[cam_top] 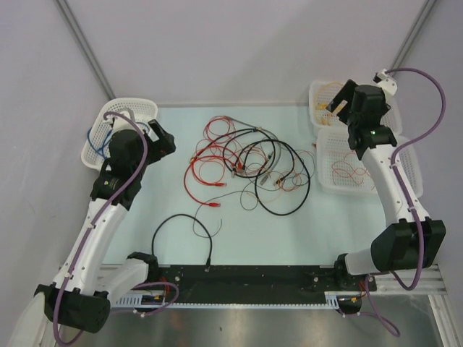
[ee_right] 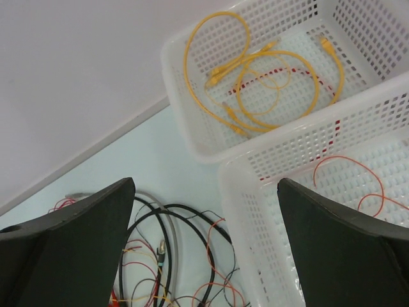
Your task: Untangle the cables
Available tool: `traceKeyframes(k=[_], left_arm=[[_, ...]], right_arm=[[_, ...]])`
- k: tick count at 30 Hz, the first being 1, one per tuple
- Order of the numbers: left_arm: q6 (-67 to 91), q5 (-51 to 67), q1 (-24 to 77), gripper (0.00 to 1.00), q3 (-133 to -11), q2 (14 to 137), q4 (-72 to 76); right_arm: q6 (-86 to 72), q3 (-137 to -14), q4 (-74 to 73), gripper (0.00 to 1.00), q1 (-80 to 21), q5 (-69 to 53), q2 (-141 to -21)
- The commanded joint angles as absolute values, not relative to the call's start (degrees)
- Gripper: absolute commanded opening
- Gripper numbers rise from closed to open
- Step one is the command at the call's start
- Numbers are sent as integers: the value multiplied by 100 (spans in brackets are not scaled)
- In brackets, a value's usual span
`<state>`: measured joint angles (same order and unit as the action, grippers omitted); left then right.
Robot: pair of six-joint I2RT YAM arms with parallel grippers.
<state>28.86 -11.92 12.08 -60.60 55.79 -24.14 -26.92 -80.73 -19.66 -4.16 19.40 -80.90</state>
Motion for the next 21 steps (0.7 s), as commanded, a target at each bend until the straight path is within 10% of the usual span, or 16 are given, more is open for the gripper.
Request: traceKeyframes(k=[1, 21], left_arm=[[2689, -1161, 1178, 100, -6090, 5510, -2136], [2804, -678, 1134, 100, -5282, 5669, -2505]], right_arm=[[-2822, -8034, -2100, 100, -649, 1985, -7814], [-2443, -5968, -2092, 100, -1634, 2208, -5986]])
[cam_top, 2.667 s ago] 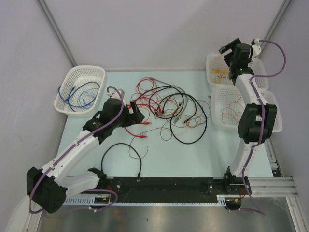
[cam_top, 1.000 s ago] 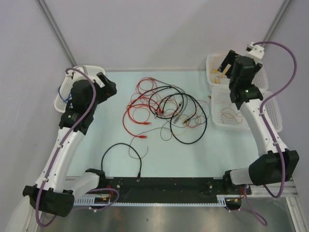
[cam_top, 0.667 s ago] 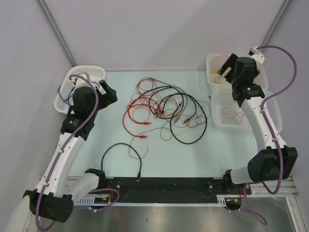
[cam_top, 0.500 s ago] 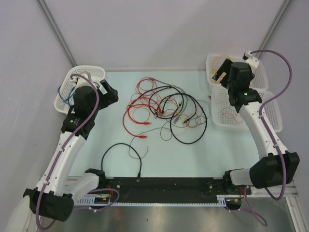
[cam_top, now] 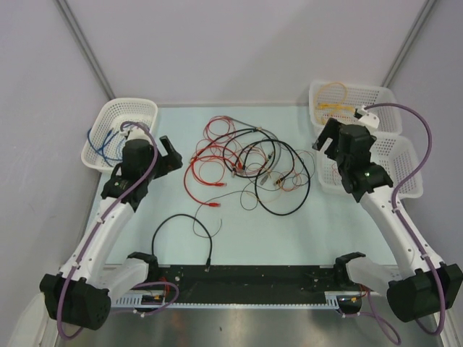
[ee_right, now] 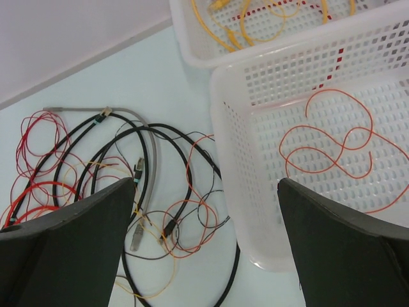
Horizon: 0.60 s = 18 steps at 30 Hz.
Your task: Untangle the cables
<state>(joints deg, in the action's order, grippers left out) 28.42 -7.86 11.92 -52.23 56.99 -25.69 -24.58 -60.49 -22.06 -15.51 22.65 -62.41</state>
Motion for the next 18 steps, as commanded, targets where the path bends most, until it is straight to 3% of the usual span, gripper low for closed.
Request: traceKeyframes(k=[1, 9, 13, 18], left_arm=[[2847, -538, 1134, 100, -5274, 5765, -2514], [3365, 719, 1239, 96, -4282, 6310, -2050], [3717, 362, 1651, 93, -3911, 6635, -1757], [4069, -298, 1732, 93, -4096, 7215, -2100]], right_arm=[[-2435, -5950, -2127, 100, -1704, 2102, -5942], [-2364, -5126, -1943, 100, -3706, 2389, -5599], [-2513, -4887, -1898, 100, -4472, 2619, -5678], [-2575, -4781, -1986, 100, -4597, 2724, -5722]])
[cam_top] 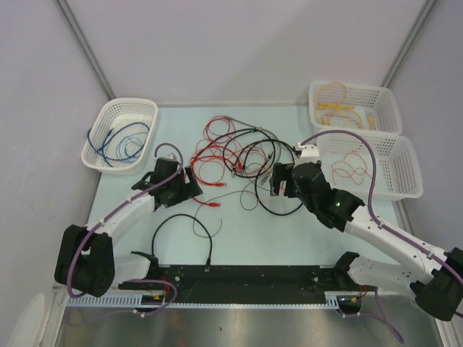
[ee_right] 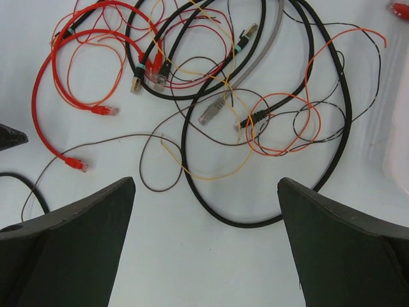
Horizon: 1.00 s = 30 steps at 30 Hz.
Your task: Untangle the cables
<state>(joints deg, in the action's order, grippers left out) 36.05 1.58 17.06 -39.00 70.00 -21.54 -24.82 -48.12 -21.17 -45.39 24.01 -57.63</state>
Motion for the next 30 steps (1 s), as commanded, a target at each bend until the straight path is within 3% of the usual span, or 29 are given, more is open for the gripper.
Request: traceKeyframes(k=[1, 3, 9, 16, 25, 30], left_arm=[[4235, -316, 1731, 92, -4070, 7355, -2066], [4403, -247, 1731, 90, -3947, 7505, -1926], [4833, -96, 1758, 63, -3911, 8094, -1529], [5167, -1106, 1933, 53, -4314, 8551, -2091], [5713, -2187, 2109, 31, -5070, 9597, -3207], [5739, -2259, 2215, 7, -5133, 9651, -3305]], right_arm=[[-2593, -4764, -1986, 100, -4588, 2742, -5704], [-2567, -4737, -1960, 100, -4588, 2777, -5669], [-2523, -4729, -1969, 100, -4597, 2839, -5555], [-2487, -4729, -2030, 100, -4588, 2935, -5458], [-2461, -4728, -2127, 100, -4544, 2997, -5397], [-2452, -4676, -2180, 100, -4447, 2980, -5239]])
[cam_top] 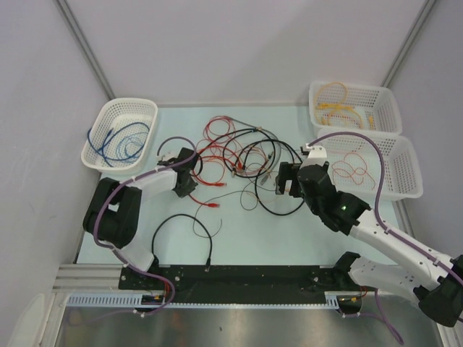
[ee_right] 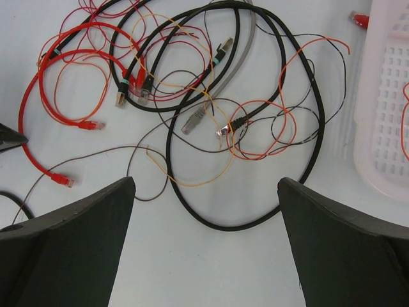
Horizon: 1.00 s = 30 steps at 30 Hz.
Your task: Untangle the cables
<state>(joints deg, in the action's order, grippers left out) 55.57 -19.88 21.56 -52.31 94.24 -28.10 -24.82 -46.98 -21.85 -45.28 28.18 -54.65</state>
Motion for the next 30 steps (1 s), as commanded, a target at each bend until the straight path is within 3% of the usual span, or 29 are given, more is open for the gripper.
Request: traceKeyframes(k=[1, 5, 14, 18, 25, 30], left_arm=[[5722, -2215, 2215, 5, -5115, 9563, -3305], [5468, -2215, 2294, 0, -5168, 8915, -3366], [4203, -1627, 2426, 0, -5616, 6638, -2990], [3841, -514, 2496, 0, -5458, 5881, -2348], [3139, 947, 3032, 0, -5431, 5871, -1749], [2672, 959, 3287, 0, -5528, 5801, -1907]], right_arm=[[-2452, -4667, -2206, 100, -4439, 2962, -5221], [-2435, -4667, -2232, 100, -4412, 2953, -5089], [-2417, -4667, -2136, 100, -4412, 3102, -4431], [-2470, -4667, -2136, 100, -4412, 3016, -4219], [-2443, -4667, -1601, 100, -4465, 1610, -4201], [-2399, -4676, -1056, 99, -4605, 819, -4297]])
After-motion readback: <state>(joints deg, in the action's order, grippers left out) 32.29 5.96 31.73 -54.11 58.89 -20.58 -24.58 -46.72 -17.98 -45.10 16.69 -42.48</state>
